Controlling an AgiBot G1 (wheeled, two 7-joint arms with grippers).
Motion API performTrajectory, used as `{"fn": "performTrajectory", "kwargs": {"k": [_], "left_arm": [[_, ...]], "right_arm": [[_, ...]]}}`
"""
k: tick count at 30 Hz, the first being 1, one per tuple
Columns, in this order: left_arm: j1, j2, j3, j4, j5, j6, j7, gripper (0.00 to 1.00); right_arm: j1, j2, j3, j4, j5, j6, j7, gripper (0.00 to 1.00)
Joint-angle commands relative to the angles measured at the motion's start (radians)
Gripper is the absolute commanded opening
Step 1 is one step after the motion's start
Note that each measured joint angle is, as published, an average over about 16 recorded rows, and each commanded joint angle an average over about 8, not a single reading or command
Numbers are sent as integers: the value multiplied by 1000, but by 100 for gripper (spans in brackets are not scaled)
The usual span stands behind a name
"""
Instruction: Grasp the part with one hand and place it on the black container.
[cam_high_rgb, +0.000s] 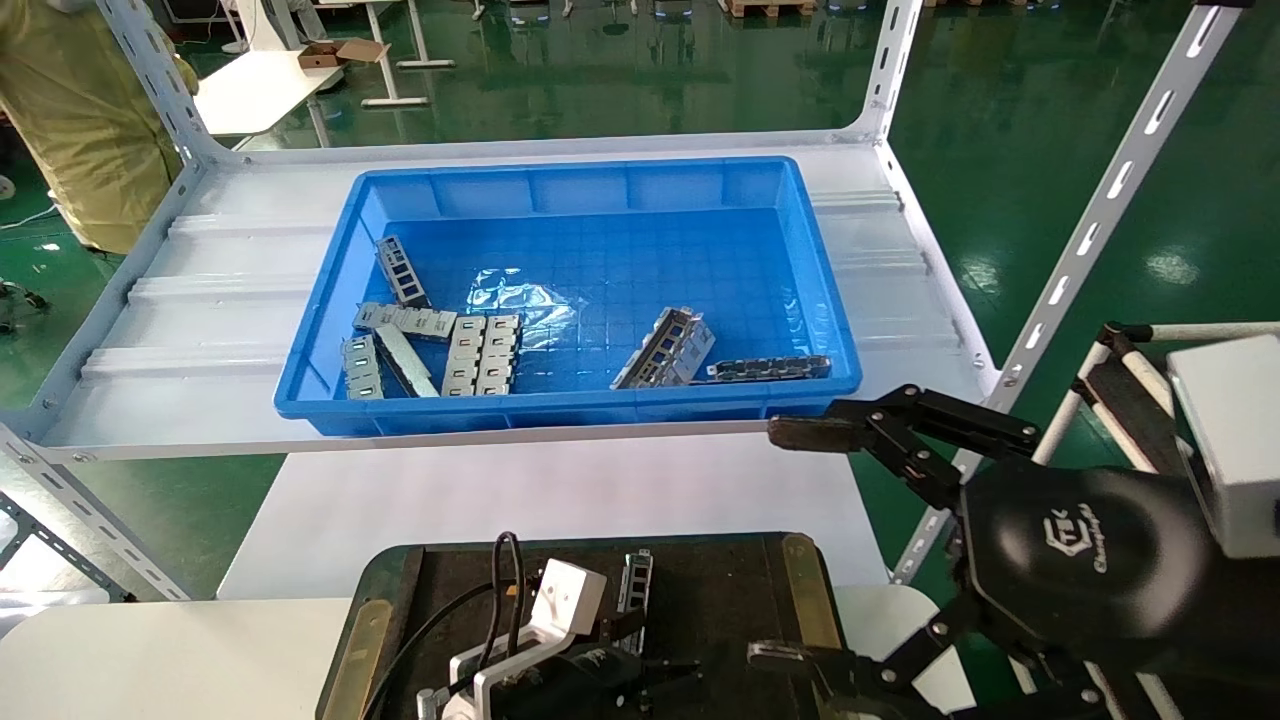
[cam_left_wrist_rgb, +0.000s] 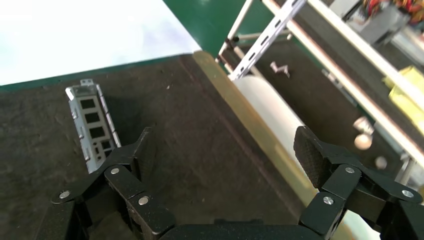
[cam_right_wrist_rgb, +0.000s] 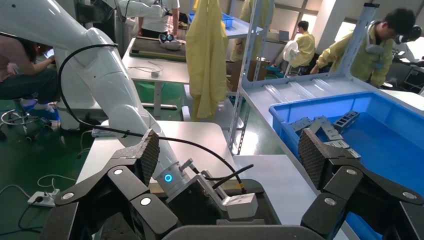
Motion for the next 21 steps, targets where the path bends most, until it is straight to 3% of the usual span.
{"fn": "performTrajectory", "kwargs": {"k": [1,13,17,21], "left_arm": [[-3,-9,6,-6,21,12,-8,100],[-31,-60,72,-22,142,8,-76,100],[-38,-80,120,-25,219,-59,-128,100],[-45,-112,197,-25,349,-202,-229,100]], "right_arm": [[0,0,0,0,0,0,0,100],[0,0,0,0,0,0,0,100],[0,0,0,0,0,0,0,100],[0,0,0,0,0,0,0,100]]}}
